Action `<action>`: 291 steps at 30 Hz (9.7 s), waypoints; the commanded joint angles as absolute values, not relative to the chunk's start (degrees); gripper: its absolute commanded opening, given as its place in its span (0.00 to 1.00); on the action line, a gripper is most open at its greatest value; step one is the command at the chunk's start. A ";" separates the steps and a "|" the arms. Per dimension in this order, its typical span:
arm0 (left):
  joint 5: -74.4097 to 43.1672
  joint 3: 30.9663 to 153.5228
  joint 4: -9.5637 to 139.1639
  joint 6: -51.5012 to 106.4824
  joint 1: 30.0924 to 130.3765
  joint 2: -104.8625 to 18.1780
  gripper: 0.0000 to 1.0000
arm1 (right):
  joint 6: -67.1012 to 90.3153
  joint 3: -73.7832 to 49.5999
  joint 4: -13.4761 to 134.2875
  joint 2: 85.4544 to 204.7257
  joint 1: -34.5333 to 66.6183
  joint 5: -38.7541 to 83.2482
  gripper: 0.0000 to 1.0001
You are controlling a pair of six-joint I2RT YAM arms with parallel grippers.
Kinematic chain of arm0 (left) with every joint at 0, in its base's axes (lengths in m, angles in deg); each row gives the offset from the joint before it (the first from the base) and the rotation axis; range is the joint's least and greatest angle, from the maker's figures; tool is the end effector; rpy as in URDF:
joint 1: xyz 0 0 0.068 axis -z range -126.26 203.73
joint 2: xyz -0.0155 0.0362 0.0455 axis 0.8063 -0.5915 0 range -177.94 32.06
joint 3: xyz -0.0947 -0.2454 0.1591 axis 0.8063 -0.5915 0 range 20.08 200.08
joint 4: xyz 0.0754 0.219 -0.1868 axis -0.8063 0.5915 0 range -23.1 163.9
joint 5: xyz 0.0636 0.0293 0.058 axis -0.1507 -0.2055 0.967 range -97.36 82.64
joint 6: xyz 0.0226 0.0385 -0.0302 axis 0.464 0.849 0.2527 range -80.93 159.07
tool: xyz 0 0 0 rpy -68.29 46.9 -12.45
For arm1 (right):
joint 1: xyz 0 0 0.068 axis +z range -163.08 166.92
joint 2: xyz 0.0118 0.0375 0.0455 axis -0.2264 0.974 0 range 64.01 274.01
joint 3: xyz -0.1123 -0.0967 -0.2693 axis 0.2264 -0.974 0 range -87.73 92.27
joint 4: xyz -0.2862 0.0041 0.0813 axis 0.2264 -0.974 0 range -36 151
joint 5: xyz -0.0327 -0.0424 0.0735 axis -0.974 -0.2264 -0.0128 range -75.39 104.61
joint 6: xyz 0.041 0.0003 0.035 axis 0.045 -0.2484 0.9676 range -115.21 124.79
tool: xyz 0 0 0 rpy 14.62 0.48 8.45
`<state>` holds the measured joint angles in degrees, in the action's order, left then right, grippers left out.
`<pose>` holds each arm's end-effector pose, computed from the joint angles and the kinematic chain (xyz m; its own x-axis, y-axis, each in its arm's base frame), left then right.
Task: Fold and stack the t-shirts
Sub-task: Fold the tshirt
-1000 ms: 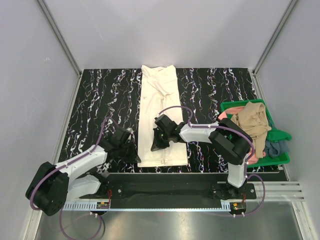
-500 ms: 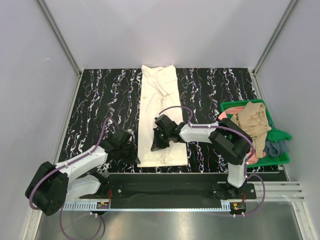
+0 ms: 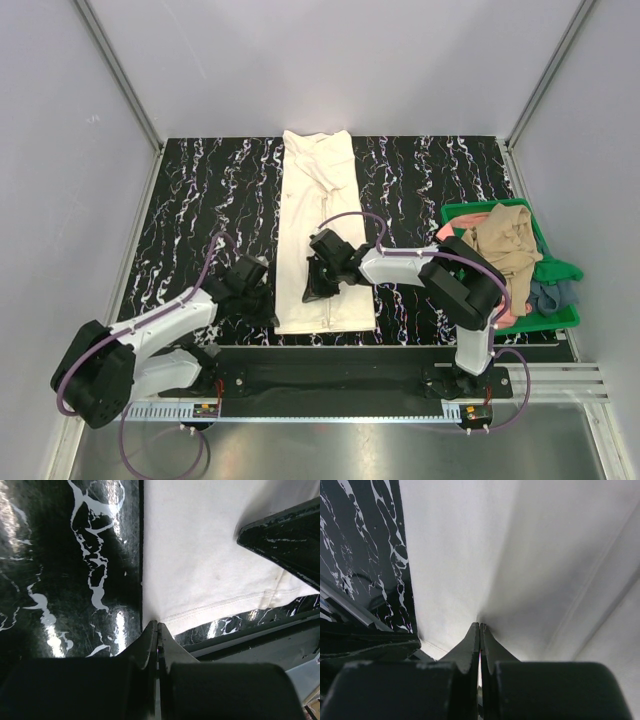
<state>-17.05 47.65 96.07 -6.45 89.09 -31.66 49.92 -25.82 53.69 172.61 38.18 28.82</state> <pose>0.1572 -0.1189 0.1644 -0.9671 -0.1762 -0.1834 -0.0890 0.9099 -0.4052 0.2543 0.3310 0.1447 -0.9571 -0.0953 -0.2738 -0.2384 0.7958 0.5566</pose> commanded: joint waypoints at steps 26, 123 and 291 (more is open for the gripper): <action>-17.73 77.11 87.38 -6.10 101.81 -57.47 0.32 | 46.01 -41.84 27.16 135.82 25.76 15.66 0.00; -5.69 74.48 90.98 -10.06 106.21 -62.42 0.00 | 51.37 -58.46 42.46 136.70 26.20 29.11 0.00; -30.92 126.07 96.61 1.63 60.15 -96.52 0.12 | 15.78 26.96 27.16 193.55 5.72 31.92 0.09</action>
<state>-30.08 122.66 97.97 1.73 60.94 -95.53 17.46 23.32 26.19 192.30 6.31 30.20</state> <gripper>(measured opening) 0.082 0.066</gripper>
